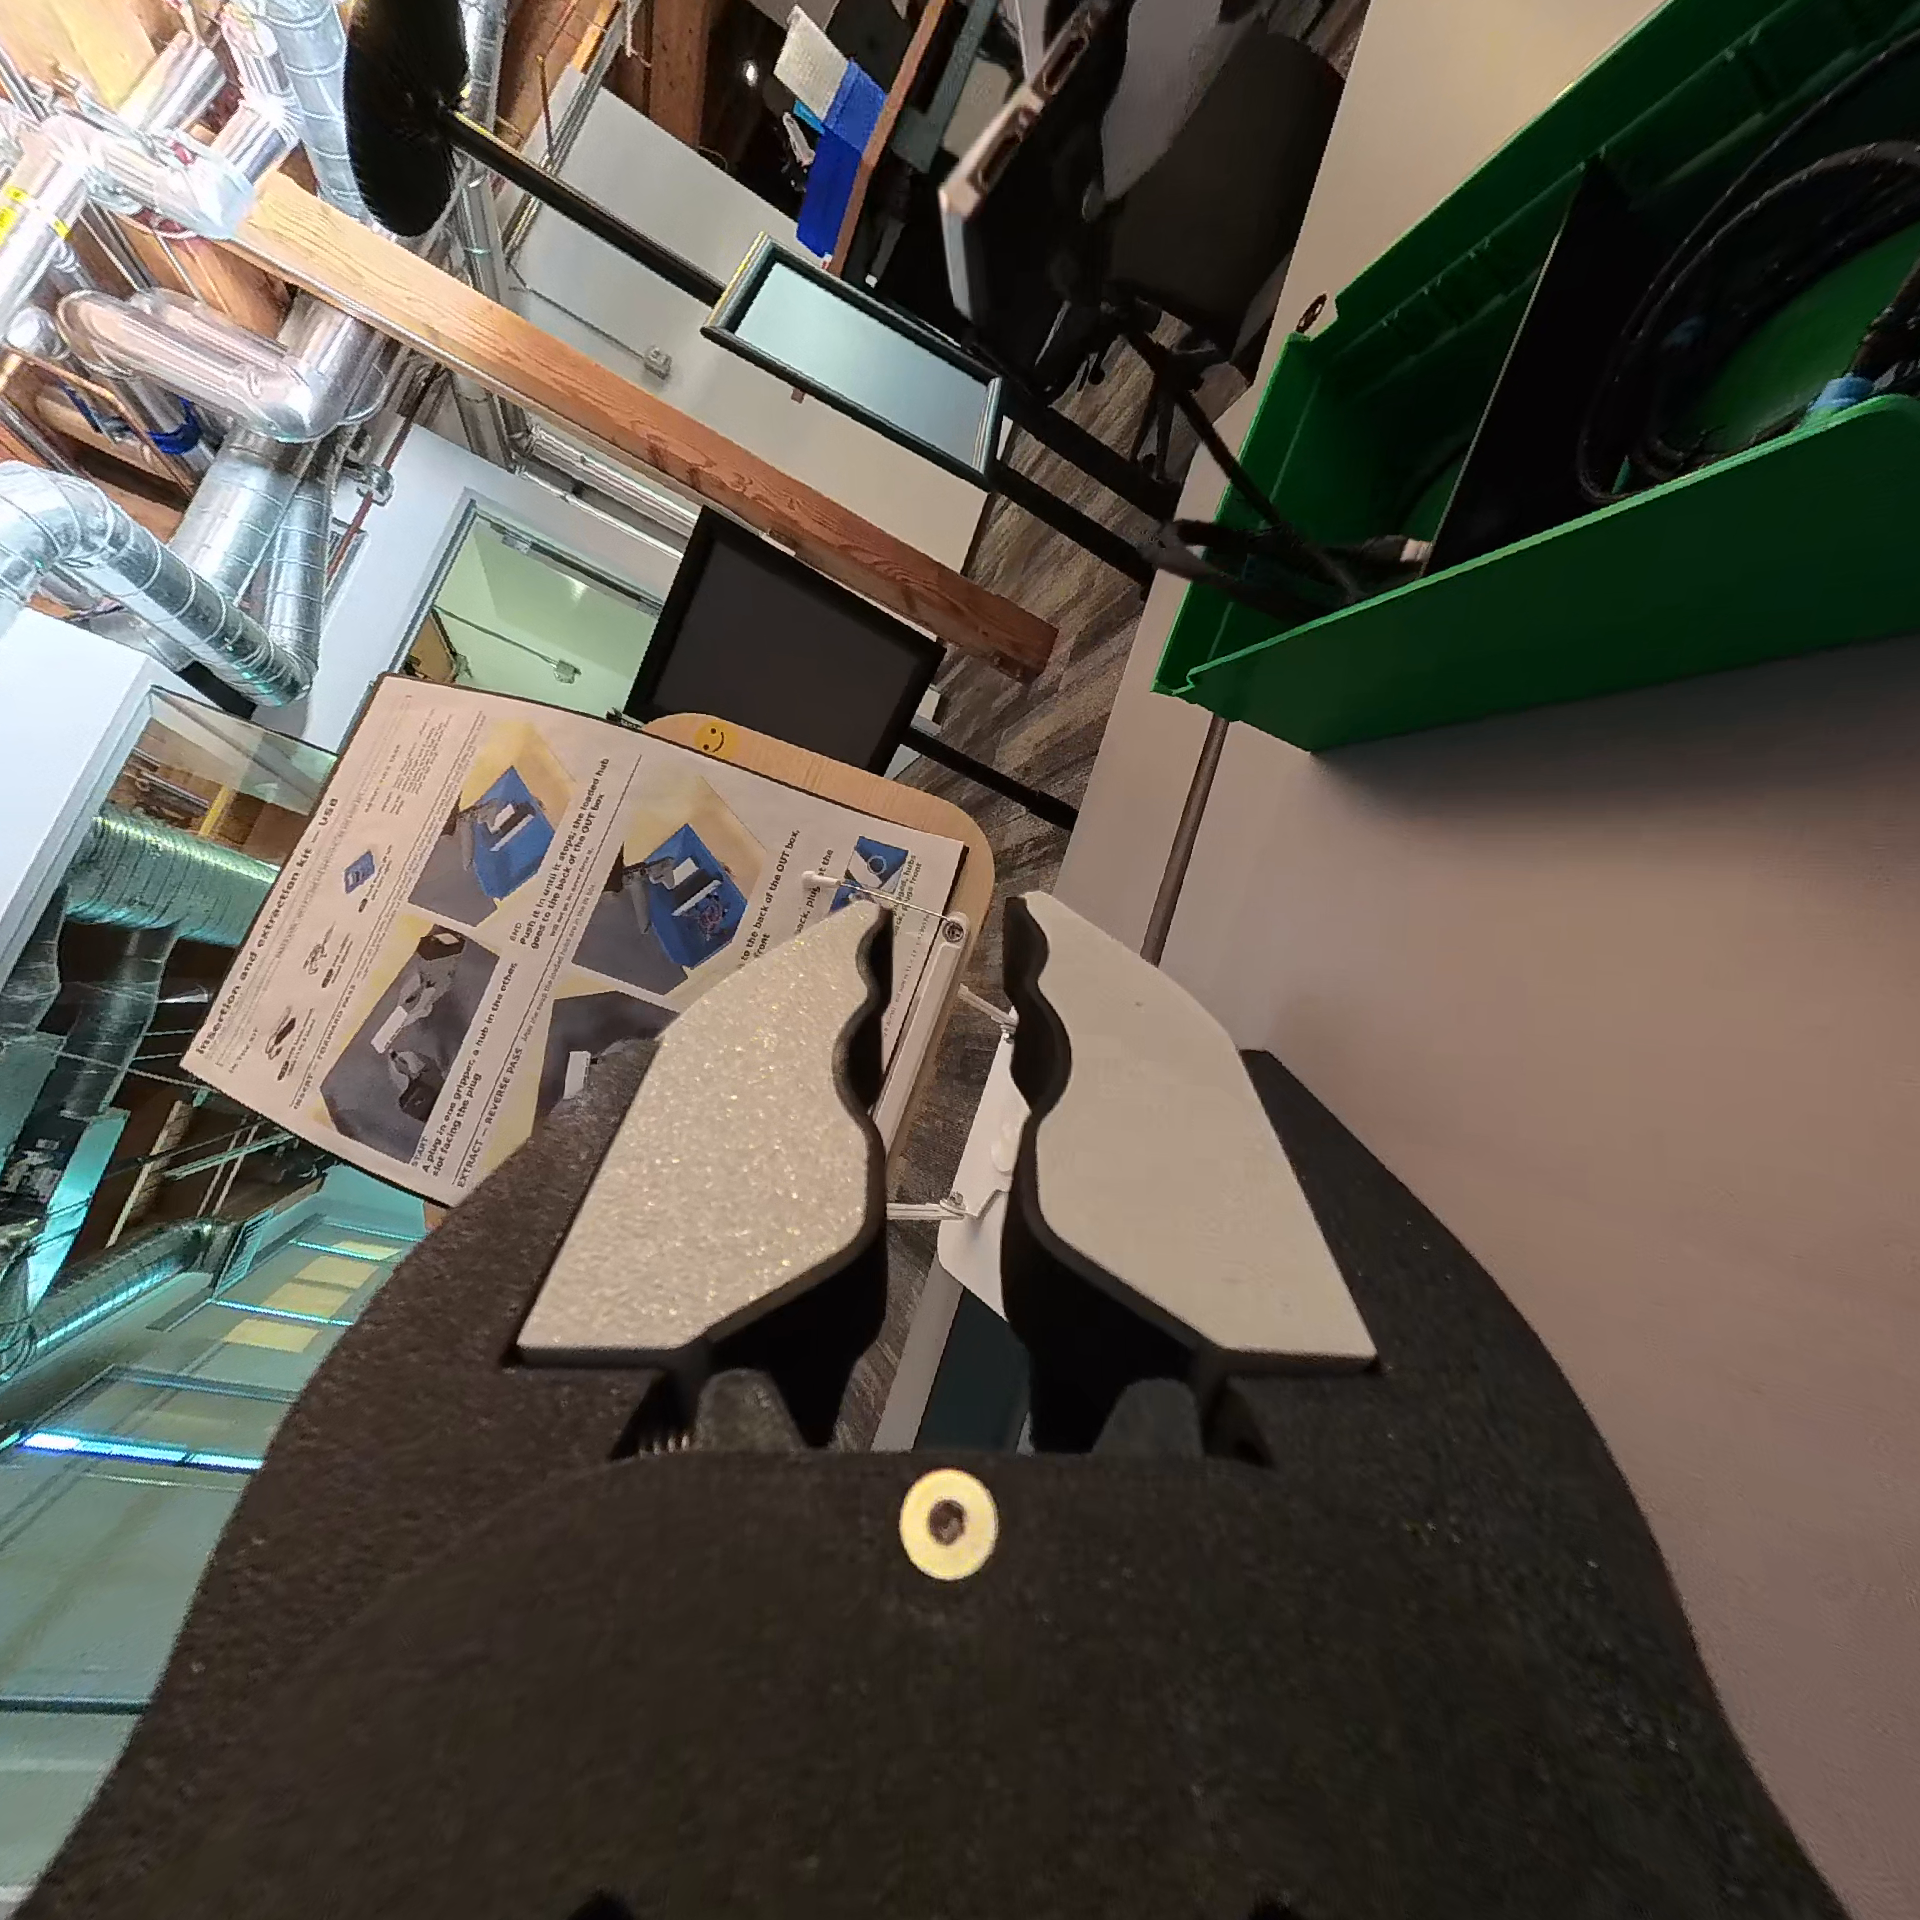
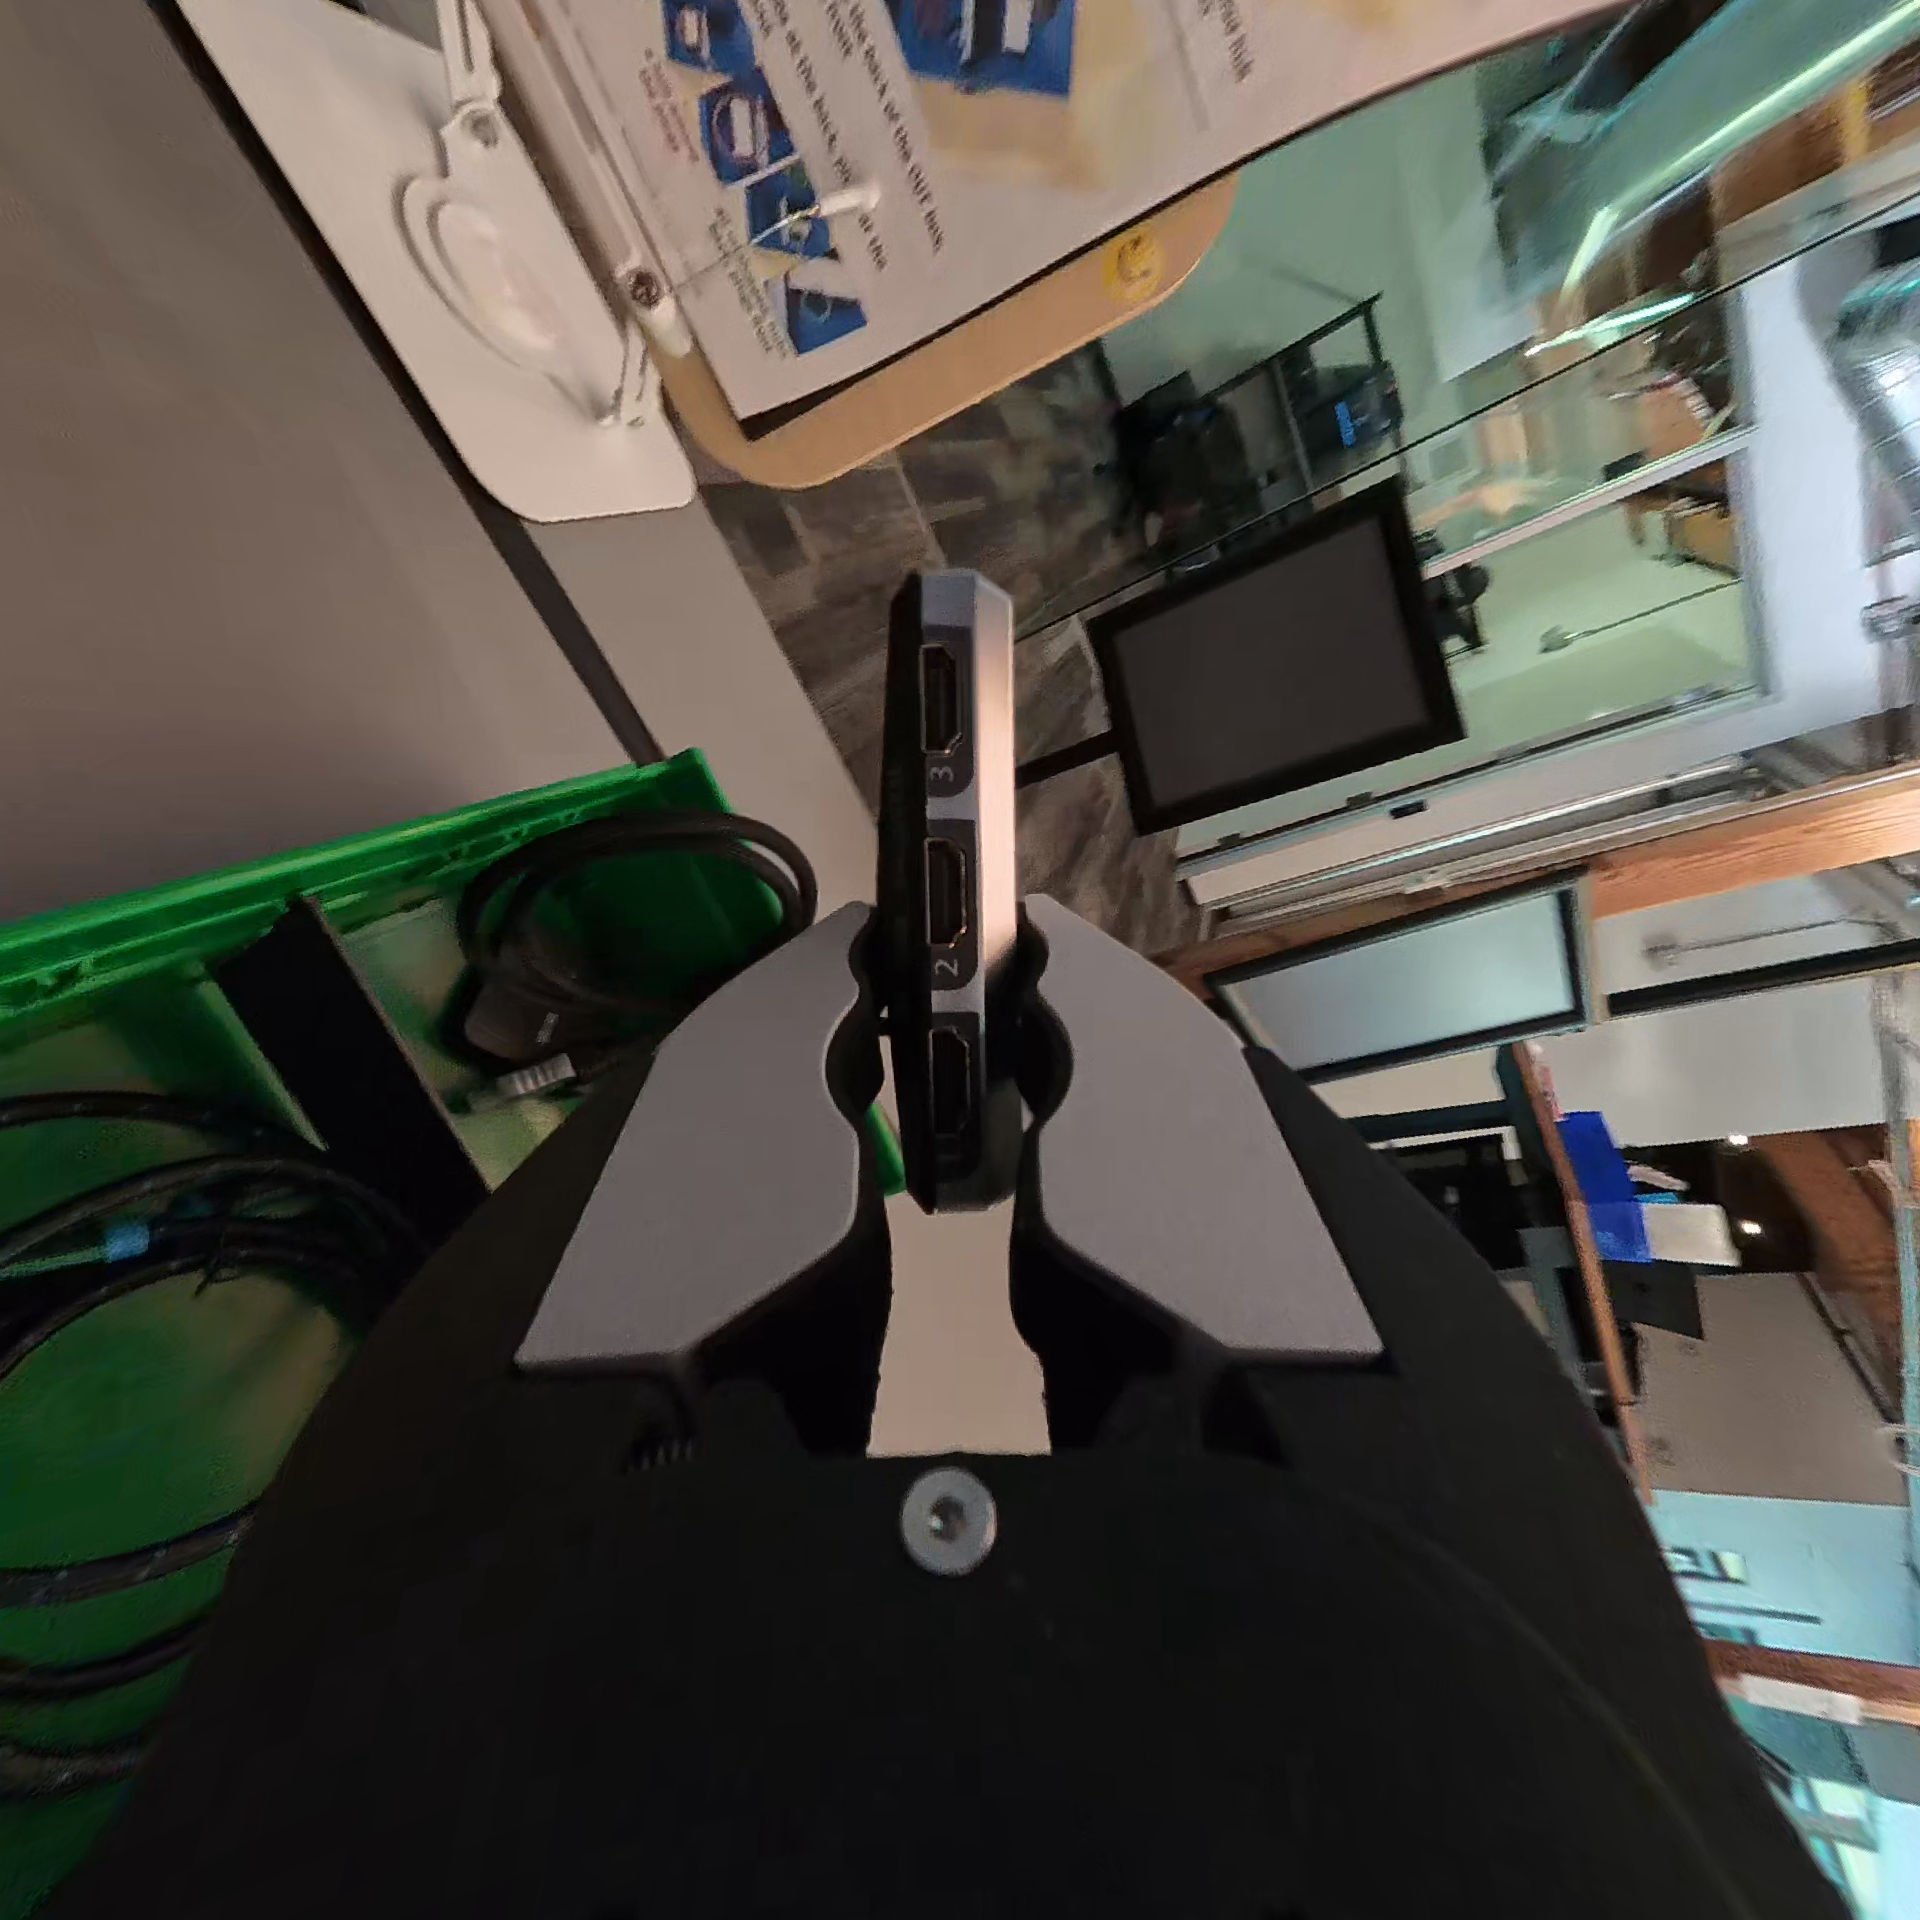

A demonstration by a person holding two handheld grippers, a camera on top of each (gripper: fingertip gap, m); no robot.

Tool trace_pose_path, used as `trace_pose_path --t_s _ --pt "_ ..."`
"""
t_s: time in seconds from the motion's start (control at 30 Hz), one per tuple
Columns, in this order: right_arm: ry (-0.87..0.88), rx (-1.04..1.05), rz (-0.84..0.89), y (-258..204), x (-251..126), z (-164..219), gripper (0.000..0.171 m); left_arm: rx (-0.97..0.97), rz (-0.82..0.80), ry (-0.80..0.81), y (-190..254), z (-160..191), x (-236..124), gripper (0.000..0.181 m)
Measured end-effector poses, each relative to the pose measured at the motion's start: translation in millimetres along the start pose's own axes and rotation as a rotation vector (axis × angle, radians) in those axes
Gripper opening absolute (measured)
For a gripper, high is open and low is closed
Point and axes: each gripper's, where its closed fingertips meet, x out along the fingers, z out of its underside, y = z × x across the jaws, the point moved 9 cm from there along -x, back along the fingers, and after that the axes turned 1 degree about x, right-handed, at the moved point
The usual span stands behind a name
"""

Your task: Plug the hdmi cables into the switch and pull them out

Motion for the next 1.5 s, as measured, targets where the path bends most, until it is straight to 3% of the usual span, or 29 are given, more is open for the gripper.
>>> trace_pose_path --t_s 0.23,0.47,0.77,0.97,1.2,1.5 --pt "-0.111 0.086 -0.165 -7 15 21 0.025 0.006 0.008 -0.017 1 2 1 0.019" --pt "-0.378 0.06 -0.347 -28 38 54 0.025 0.022 0.015 -0.039 2 3 3 0.019" --pt "-0.393 0.119 -0.373 -26 35 64 0.026 0.033 0.04 -0.061 7 4 7 0.018" --pt "-0.599 0.153 -0.552 -42 30 88 0.031 0.036 0.053 -0.072 8 6 8 0.018" --pt "-0.621 0.157 -0.479 -39 43 79 0.031 0.061 0.069 -0.097 13 6 12 0.018" --pt "-0.591 0.352 -0.434 -31 55 68 0.029 0.063 0.068 -0.094 13 5 11 0.017"
